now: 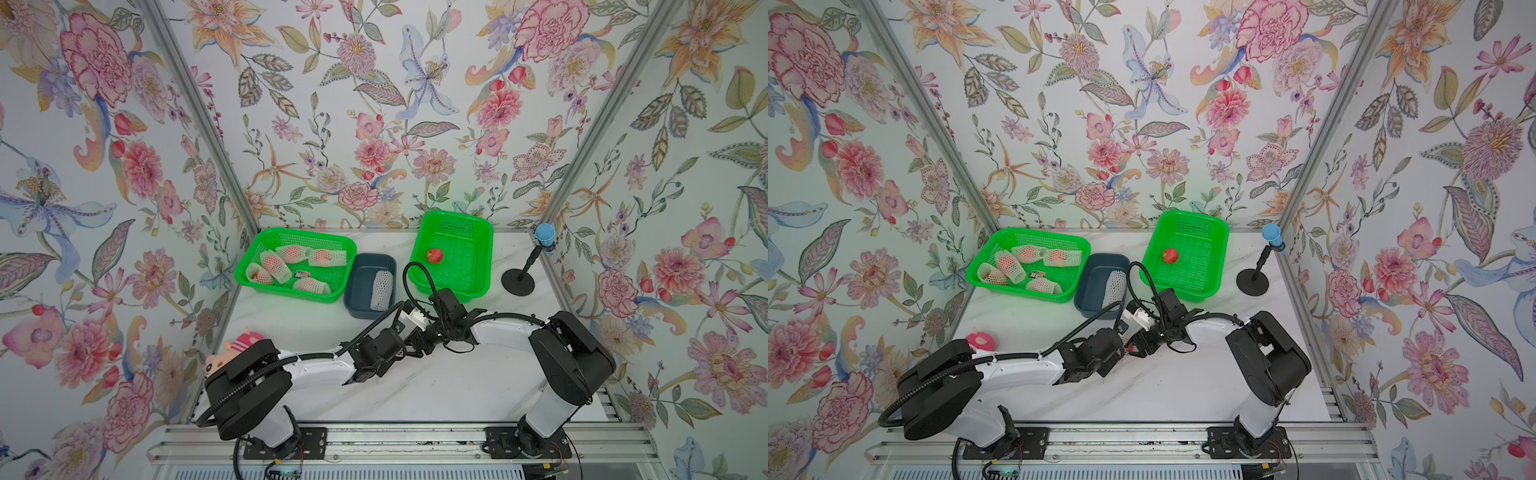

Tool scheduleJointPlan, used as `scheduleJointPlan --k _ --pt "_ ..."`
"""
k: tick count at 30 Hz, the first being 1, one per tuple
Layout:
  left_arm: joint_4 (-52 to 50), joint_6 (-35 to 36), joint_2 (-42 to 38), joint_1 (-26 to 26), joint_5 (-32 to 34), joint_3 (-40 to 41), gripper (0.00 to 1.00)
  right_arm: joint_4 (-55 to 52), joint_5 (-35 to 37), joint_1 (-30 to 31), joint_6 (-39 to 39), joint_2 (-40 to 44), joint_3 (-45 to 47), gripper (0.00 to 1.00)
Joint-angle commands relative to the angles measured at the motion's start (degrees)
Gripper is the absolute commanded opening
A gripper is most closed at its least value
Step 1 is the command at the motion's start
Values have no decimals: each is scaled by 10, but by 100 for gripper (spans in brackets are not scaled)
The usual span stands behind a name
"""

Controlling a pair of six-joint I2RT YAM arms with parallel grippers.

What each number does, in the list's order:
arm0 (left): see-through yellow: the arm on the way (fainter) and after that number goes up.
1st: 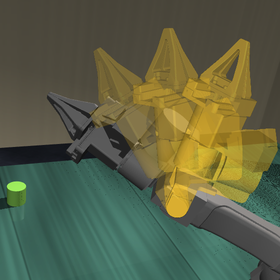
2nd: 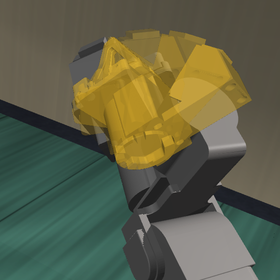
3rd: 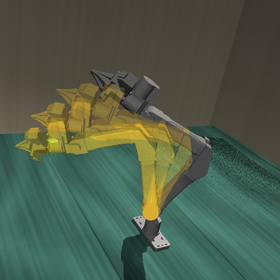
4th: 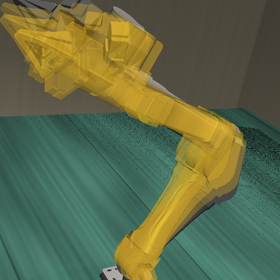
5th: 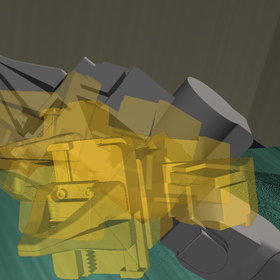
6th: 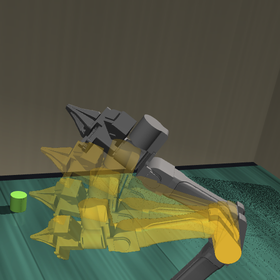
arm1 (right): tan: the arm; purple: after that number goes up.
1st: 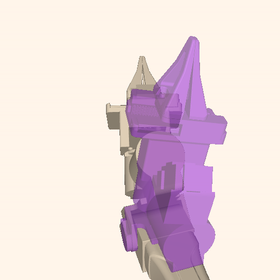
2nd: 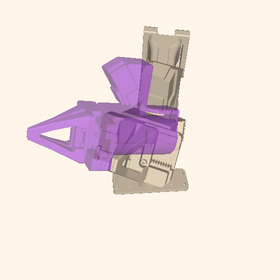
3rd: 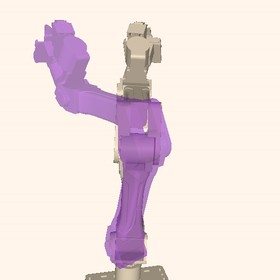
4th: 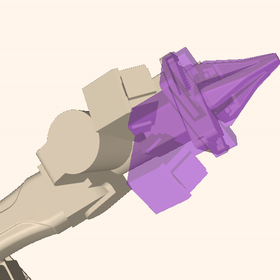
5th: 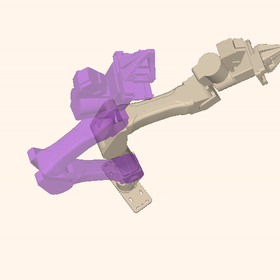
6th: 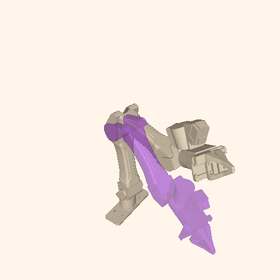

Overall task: Remove foam nets from apples
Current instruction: Remove the foam net from the apple.

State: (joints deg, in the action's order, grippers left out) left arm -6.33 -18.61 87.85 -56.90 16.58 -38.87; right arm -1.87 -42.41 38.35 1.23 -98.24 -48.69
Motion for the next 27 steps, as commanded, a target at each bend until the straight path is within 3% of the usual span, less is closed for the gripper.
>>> scheduleJointPlan --k 1,7,11,15,27 --pt "0 6 -2 2 4 1 2 7 0 7 -12 -19 -14 65" --pt "-2 6 -1 2 4 1 2 19 18 20 0 -36 -23 67" --pt "-3 6 1 2 4 -1 2 23 41 19 11 -30 -19 51" --pt "-4 5 2 2 4 -1 2 23 62 5 27 -18 -5 44" --pt "-8 3 3 2 3 -4 2 14 99 -41 49 42 54 41"
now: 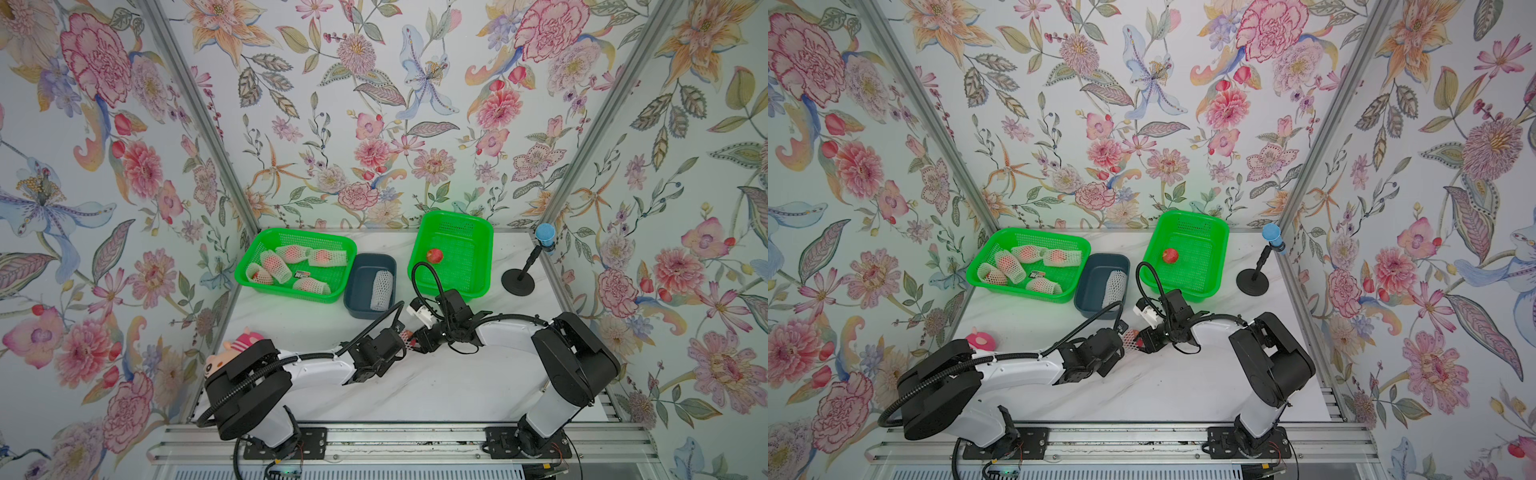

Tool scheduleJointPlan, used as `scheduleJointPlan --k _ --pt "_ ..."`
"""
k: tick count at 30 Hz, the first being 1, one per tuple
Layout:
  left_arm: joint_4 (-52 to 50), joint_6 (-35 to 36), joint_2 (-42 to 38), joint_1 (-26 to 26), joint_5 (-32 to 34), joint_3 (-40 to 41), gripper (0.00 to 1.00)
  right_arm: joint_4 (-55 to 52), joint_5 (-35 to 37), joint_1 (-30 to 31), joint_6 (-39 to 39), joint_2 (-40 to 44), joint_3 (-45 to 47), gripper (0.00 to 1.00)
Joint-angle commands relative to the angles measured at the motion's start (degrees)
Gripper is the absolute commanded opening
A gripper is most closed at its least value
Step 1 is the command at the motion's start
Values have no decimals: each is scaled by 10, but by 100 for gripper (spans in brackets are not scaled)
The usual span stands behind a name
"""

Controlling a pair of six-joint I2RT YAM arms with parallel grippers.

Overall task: Remove foam nets from apples
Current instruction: Remove the foam net from the apple.

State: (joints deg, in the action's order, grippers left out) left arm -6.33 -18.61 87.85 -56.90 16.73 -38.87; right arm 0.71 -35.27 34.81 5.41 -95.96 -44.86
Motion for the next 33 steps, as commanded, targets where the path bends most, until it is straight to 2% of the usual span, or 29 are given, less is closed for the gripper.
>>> scheduleJointPlan --k 1,7,12,16,26,33 --pt "-8 3 3 2 1 -3 2 -14 31 -7 8 24 20 41" --pt "-11 5 7 2 2 -9 2 -31 66 -21 19 53 39 42" --pt "-11 7 6 2 -4 -11 3 -34 121 -53 44 89 61 42" --pt "-9 7 5 2 -8 -11 4 -36 126 -69 44 126 68 42" --pt "-4 -15 -23 2 -13 6 6 -58 116 -66 34 177 3 42" --pt "3 -16 -26 2 -22 6 12 -84 144 -109 54 145 -85 43"
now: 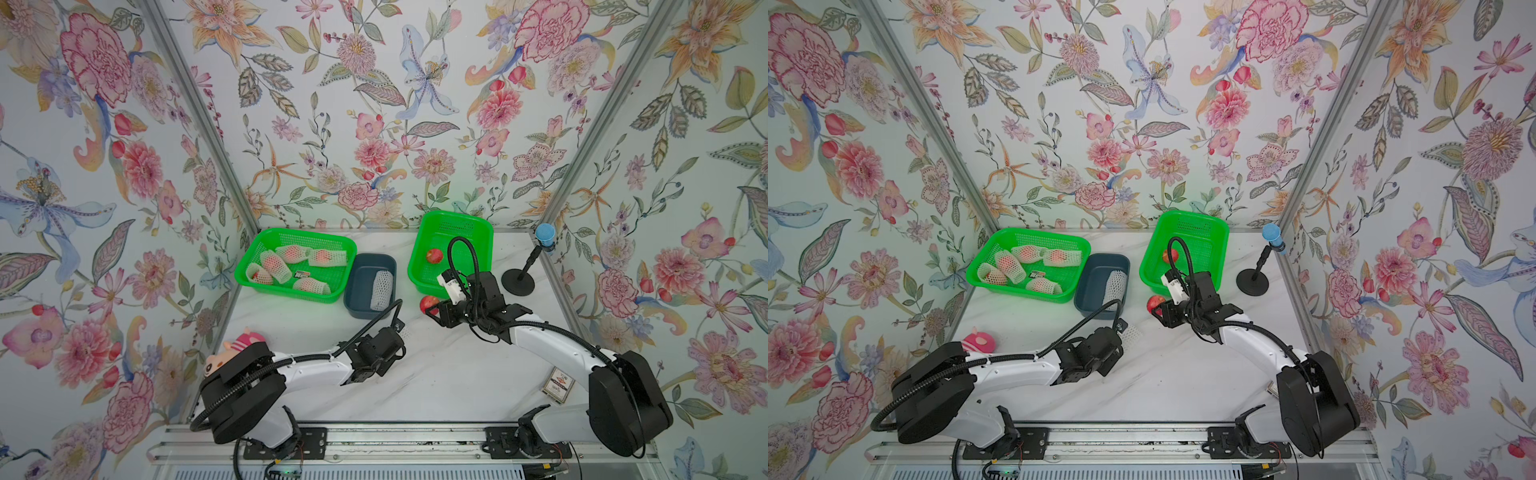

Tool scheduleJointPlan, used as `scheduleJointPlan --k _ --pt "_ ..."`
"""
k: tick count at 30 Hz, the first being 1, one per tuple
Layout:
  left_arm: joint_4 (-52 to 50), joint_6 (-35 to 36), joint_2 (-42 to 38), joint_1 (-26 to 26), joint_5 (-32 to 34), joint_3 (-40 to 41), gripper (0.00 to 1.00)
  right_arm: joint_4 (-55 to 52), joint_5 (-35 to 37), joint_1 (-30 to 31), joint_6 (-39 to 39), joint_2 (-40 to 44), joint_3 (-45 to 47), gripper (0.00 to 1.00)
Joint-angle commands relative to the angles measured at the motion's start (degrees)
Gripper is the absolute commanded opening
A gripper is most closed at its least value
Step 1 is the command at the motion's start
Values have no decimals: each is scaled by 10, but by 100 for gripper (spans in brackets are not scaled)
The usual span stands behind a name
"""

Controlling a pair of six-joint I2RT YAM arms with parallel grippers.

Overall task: Remove foam nets from apples
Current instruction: Remove the foam net from the apple, then place the apple in the basket.

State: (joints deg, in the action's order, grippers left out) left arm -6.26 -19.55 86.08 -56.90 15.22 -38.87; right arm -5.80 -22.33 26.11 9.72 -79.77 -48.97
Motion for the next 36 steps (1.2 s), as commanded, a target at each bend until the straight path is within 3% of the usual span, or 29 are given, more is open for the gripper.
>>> scheduleJointPlan --k 1,11,20,25,36 --pt "4 -7 -8 2 -8 6 13 -25 16 -31 10 -26 -58 43" --pt "7 -10 -21 2 -17 16 24 -67 56 -105 1 -156 -186 44" --pt "6 -9 -28 2 -31 16 62 -126 103 -129 -16 -301 -302 46" --pt "10 -13 -31 1 -33 16 78 -149 111 -123 -19 -353 -353 49" --pt "17 -12 -40 2 -28 11 94 -212 153 -110 -31 -426 -442 58"
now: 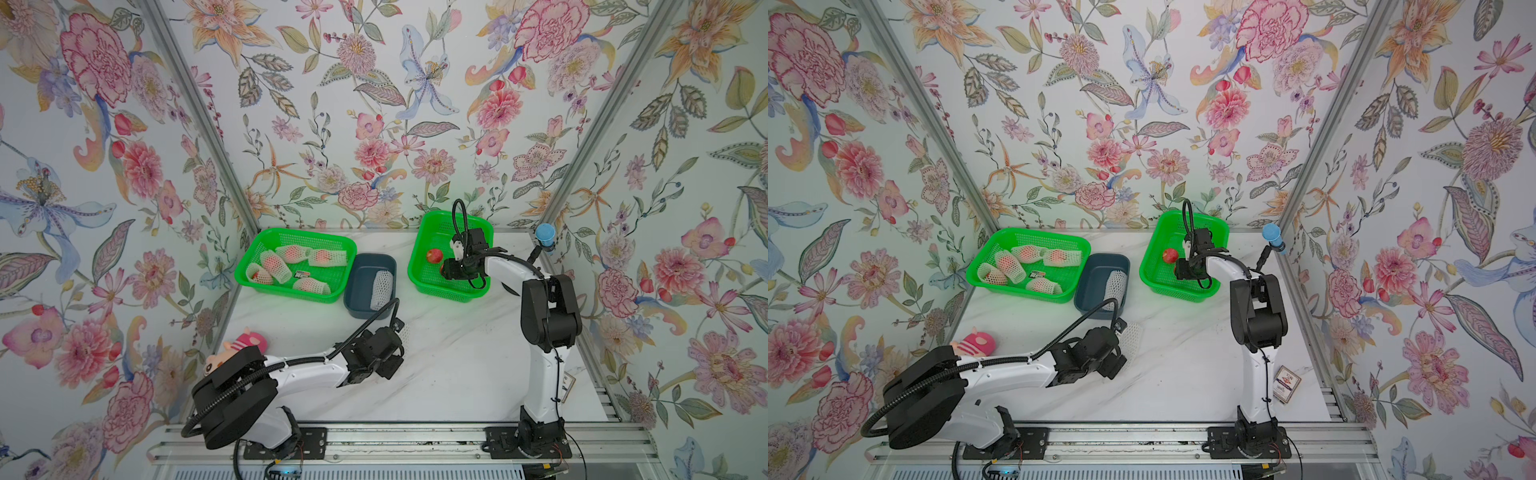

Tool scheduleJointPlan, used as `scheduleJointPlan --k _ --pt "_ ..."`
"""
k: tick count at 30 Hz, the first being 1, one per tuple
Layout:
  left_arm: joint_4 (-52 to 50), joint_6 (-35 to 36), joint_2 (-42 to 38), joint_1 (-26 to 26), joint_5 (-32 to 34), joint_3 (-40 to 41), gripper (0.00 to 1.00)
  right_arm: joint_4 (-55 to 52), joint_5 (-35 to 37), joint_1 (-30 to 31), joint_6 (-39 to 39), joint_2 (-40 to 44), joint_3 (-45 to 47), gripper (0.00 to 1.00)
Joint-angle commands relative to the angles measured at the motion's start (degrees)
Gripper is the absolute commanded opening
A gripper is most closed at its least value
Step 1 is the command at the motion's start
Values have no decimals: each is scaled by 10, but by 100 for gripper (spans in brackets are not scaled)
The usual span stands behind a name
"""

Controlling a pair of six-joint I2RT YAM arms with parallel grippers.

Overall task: Remove foam nets from apples
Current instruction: Place the apple in the basket.

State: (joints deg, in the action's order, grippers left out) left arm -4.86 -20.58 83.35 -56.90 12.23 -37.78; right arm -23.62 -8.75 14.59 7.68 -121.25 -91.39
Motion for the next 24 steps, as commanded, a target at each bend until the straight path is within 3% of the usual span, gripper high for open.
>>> scheduleJointPlan --k 1,13,20,24 --pt "5 -1 -13 2 2 0 96 -34 18 6 -10 -13 -18 59" --pt "20 -2 6 0 -1 -13 99 -34 17 11 -18 28 -21 87" --pt "37 -9 25 1 -4 -26 99 -34 13 15 -31 94 10 90" --pt "41 -7 45 1 -6 -36 93 -33 4 15 -35 138 41 90"
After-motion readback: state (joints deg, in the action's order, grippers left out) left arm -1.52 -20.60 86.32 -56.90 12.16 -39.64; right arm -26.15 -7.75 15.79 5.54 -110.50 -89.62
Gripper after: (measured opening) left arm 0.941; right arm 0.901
